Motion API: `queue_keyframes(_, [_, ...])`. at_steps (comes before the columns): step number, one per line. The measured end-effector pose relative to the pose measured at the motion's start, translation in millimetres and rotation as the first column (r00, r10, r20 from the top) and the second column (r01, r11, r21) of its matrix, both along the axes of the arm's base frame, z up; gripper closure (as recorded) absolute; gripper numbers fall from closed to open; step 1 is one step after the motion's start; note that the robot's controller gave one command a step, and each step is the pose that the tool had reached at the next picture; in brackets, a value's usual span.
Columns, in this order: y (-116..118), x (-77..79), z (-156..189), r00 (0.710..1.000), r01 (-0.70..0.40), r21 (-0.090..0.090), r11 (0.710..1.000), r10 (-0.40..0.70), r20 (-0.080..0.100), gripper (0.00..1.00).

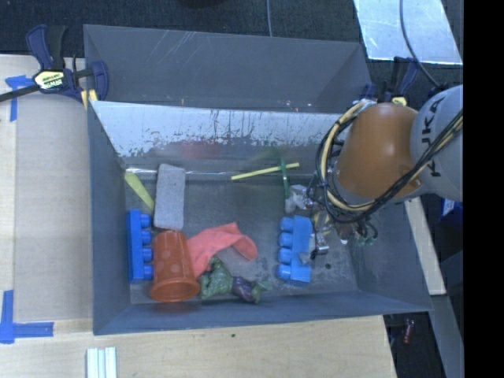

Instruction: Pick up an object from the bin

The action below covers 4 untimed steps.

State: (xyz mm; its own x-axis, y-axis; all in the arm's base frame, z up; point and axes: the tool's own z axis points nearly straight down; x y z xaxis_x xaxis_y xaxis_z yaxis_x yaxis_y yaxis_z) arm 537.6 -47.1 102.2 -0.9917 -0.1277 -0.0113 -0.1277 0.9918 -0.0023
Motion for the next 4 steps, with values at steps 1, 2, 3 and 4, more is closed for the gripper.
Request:
queue_keyframes(1, [-14.6,-18.1,-18.2,0.991,0.114,0.005,0.993,-0.115,0.062,1.00])
queue_keyframes(2, [-14.3,-18.1,-18.1,0.991,0.115,0.005,0.993,-0.115,0.062,1.00])
queue_keyframes(3, [29.5,-14.0,-4.9,0.989,0.132,0.006,0.991,-0.132,0.066,1.00])
queue_keyframes(4, [55.8,-10.9,-0.5,0.992,0.110,0.004,0.994,-0.110,0.061,1.00])
